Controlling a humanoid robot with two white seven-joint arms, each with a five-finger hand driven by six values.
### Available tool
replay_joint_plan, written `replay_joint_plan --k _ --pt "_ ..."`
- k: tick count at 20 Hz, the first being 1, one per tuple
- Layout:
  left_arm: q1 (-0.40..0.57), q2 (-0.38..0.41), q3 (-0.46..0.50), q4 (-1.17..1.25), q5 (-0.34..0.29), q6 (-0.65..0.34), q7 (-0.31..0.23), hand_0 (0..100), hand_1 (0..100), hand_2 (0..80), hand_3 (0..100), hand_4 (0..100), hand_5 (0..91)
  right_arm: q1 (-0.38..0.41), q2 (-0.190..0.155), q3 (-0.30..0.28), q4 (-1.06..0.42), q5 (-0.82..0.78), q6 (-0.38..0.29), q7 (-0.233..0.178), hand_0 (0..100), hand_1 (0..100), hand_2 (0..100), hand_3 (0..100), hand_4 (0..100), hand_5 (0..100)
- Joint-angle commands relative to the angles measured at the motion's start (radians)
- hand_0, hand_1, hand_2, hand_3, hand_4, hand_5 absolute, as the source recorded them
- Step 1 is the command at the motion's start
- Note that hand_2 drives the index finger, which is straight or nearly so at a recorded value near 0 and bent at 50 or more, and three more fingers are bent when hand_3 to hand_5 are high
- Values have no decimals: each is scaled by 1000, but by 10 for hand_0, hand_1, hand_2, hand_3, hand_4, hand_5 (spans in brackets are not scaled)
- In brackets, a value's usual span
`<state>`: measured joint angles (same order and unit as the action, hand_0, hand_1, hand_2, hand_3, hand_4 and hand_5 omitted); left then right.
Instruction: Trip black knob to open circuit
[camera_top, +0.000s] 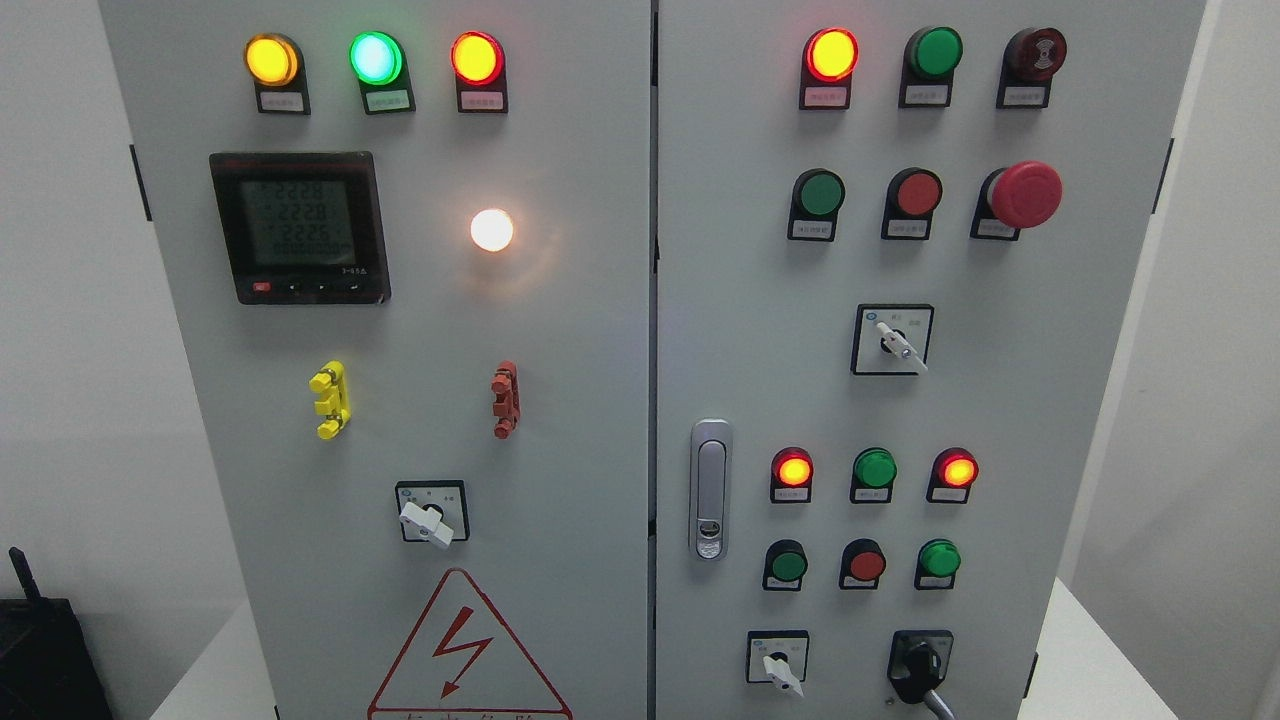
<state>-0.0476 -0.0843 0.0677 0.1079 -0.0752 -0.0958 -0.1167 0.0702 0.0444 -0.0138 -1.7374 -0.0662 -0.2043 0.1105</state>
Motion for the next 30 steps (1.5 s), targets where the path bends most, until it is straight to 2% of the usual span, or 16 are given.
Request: replay_joint_plan --k 1,30 --pt "0 0 0 -25 0 -1 0 120 389 0 0 0 0 -1 3 15 -7 0 -3 5 0 153 8 1000 1000 972" --pt "0 0 0 -25 0 -1 0 120 389 0 0 0 0 -1 11 31 -19 -1 -6 5 0 146 10 1000 1000 972"
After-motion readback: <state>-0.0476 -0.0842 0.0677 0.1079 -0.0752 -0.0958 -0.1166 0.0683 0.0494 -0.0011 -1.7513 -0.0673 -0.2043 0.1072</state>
